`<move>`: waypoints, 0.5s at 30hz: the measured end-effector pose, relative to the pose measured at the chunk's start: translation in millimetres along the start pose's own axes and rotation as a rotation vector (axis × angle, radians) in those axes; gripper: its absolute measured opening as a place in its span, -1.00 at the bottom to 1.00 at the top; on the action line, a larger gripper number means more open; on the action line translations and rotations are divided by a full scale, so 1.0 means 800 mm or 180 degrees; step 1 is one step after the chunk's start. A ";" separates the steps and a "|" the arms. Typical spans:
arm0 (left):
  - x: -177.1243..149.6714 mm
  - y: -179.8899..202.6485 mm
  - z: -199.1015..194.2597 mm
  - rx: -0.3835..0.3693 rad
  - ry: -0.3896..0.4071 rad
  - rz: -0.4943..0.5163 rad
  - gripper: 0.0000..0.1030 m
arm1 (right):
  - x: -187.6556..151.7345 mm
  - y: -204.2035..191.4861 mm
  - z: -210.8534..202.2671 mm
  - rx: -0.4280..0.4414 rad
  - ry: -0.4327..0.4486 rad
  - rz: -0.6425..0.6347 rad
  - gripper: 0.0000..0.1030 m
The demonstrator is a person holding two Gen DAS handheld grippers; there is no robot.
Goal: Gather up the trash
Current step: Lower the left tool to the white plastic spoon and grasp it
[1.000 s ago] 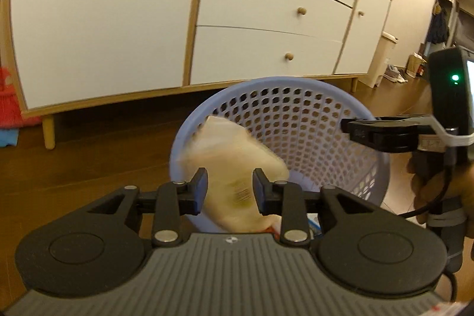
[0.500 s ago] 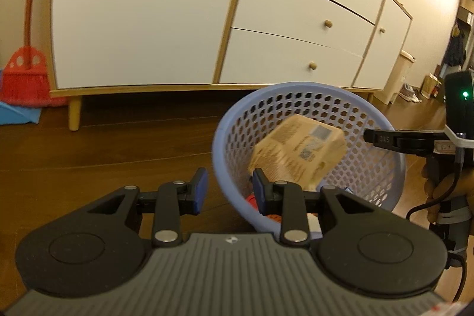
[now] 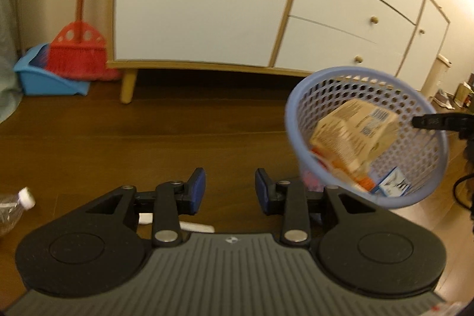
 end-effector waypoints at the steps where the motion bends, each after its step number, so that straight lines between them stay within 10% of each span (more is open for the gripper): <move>1: -0.004 -0.003 0.002 0.0023 -0.0024 -0.0008 -0.38 | 0.000 0.000 0.000 -0.0001 0.0000 0.0002 -0.79; 15: -0.063 -0.037 0.060 0.0365 -0.0412 -0.0196 -0.23 | -0.001 -0.001 0.000 -0.0014 -0.0008 0.0024 -0.79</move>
Point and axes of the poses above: each gripper's, at about its wrist camera, not at the fingertips, and z roughly the way its jaws point, y to its right, x to its top, the point moved 5 cm from there along z, roughly the way its jaws point, and after that the axes turned 12 degrees about x, right-handed, at the moved point
